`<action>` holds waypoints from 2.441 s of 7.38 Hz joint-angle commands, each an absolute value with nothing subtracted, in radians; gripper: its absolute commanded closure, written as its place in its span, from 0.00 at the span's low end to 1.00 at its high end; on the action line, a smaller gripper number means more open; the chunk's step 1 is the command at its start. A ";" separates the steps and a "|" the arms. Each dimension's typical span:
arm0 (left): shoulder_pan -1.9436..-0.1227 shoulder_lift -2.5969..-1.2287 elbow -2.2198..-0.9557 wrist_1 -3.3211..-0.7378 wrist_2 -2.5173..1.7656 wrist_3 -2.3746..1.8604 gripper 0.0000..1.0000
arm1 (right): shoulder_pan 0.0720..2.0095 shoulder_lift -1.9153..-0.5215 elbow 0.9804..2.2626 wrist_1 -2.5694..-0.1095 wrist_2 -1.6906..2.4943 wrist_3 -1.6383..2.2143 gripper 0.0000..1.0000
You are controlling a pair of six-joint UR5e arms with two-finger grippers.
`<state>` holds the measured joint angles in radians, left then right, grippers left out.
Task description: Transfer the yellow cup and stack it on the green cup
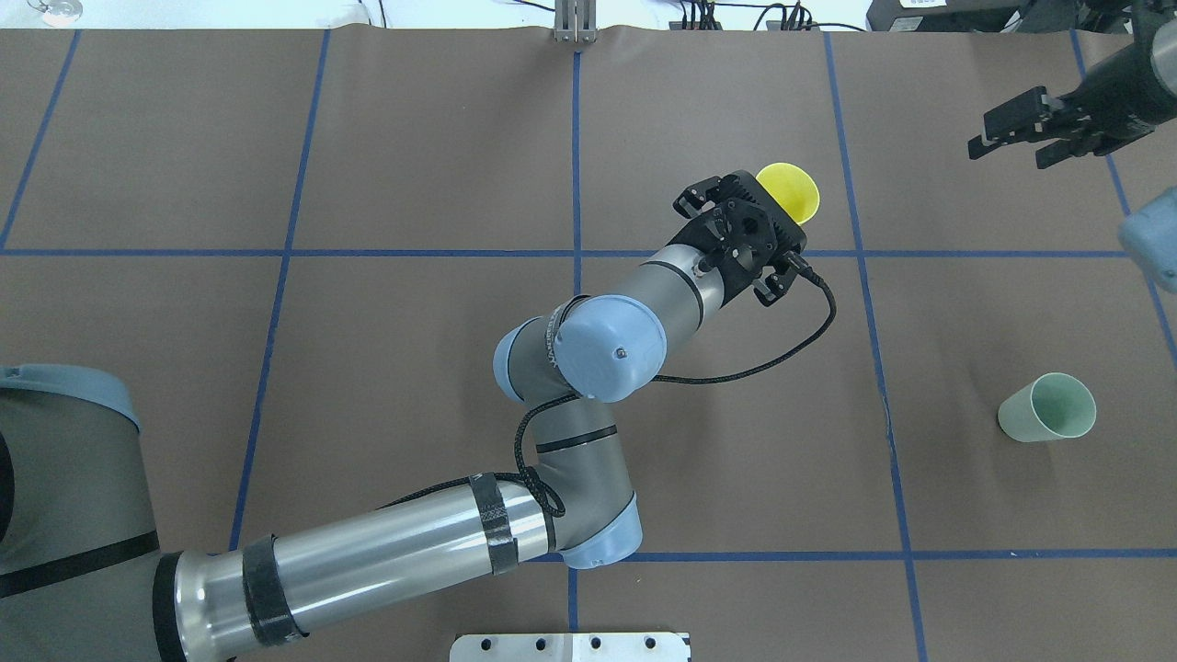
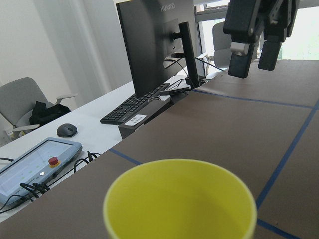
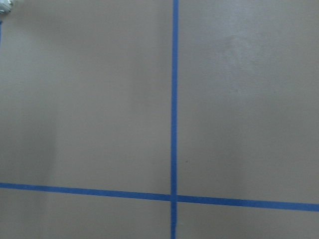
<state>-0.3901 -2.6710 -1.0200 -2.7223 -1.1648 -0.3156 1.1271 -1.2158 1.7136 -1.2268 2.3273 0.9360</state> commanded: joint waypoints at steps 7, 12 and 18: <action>-0.449 -2.583 -0.988 -2.859 -1.229 -0.347 0.27 | 1.003 -1.077 1.732 -1.243 2.370 1.081 0.00; -0.436 -2.592 -0.992 -2.876 -1.226 -0.345 0.28 | 0.996 -1.060 1.691 -1.278 2.368 1.086 0.02; -0.431 -2.609 -0.986 -2.873 -1.226 -0.339 0.29 | 0.969 -0.993 1.632 -1.279 2.370 1.153 0.24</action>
